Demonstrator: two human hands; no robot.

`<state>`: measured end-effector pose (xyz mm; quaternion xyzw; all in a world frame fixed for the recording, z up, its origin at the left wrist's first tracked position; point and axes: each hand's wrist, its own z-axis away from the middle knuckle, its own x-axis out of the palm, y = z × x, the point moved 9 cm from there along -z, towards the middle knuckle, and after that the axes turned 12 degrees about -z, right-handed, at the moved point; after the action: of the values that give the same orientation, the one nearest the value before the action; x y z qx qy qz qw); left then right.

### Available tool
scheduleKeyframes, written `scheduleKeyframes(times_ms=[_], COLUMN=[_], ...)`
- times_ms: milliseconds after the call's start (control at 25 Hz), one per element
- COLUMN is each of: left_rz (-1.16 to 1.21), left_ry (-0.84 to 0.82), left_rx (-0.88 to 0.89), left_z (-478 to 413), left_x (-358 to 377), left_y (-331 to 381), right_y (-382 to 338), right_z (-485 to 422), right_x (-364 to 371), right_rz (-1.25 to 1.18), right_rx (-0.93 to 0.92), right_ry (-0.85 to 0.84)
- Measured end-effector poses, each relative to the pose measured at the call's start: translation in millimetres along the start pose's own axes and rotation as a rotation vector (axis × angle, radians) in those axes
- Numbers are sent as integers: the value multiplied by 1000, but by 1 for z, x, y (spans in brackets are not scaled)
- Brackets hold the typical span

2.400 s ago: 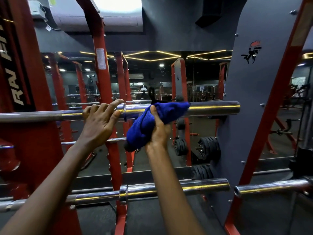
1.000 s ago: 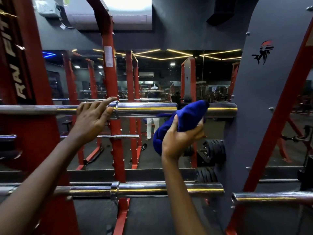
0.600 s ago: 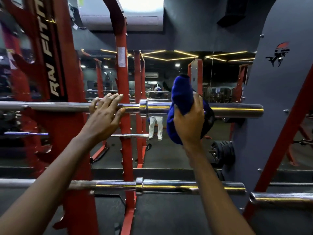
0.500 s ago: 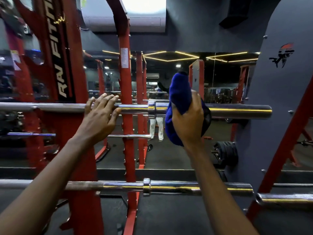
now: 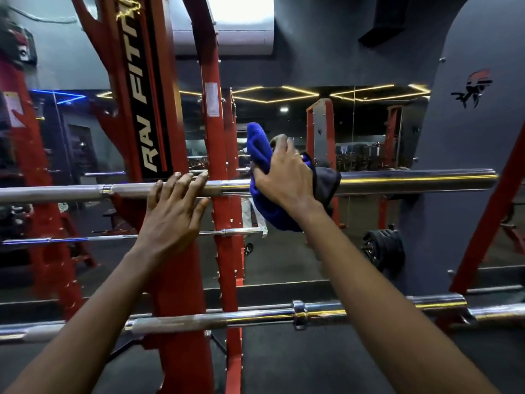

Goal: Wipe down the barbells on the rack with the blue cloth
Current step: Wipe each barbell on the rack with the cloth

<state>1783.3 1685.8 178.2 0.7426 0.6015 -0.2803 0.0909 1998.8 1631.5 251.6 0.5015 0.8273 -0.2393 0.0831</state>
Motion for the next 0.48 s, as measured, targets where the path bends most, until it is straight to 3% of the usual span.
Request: scheduleKeyframes(times_ms=[120,280,480], left_rz=[17,115,200], left_ry=[17,8,-47], left_rx=[9,19,35], left_z=[0,-5,-6], left_x=[1,2,7], left_y=[-9,-8,-10], right_y=[17,52,-12], right_z=[13,32,31], right_x=[-25,-39,16], right_rz=[115,169,250], right_rx=[-5,281,48], right_ry=[142,269,173])
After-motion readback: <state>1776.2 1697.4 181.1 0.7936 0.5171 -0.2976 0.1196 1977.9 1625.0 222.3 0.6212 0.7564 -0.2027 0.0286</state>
